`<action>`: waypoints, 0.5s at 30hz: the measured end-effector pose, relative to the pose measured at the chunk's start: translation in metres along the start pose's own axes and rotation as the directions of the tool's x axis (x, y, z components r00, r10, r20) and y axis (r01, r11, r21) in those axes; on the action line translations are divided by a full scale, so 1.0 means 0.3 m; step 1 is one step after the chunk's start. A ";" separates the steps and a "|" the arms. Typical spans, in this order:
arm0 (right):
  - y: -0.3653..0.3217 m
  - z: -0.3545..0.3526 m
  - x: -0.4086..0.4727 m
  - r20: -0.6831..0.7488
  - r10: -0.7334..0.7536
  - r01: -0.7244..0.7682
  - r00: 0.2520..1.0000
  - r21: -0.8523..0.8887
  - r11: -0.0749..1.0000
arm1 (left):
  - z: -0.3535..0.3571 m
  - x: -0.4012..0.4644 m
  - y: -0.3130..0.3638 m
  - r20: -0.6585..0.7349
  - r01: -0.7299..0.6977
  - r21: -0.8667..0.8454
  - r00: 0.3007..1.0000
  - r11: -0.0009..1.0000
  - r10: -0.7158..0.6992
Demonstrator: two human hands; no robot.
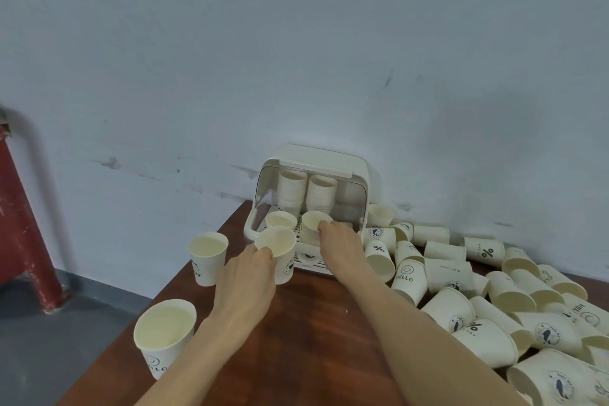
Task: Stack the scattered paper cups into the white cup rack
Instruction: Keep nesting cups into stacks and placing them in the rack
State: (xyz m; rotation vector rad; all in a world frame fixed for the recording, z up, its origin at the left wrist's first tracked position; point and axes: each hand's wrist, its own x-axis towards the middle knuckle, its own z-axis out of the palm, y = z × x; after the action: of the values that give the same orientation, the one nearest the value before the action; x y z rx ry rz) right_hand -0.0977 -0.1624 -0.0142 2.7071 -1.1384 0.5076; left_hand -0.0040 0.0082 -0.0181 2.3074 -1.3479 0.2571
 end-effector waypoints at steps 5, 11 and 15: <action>0.001 0.030 -0.028 0.065 -0.034 0.033 0.997 0.007 0.999 | 0.009 0.030 0.008 -0.007 -0.001 0.029 1.000 1.000 0.001; -0.015 0.055 -0.045 0.073 -0.034 0.034 0.997 0.006 0.999 | -0.012 0.113 0.018 -0.044 -0.003 0.045 0.999 0.999 0.005; -0.007 0.067 -0.045 0.072 -0.085 0.084 0.994 0.023 0.996 | -0.039 0.209 0.048 -0.107 0.014 0.057 0.994 0.998 -0.008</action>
State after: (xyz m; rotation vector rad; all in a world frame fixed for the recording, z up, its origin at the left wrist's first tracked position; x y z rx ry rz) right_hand -0.1002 -0.1576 -0.0379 2.7980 -1.0354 0.4121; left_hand 0.0158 -0.0410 0.0199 2.3124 -1.2900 0.4151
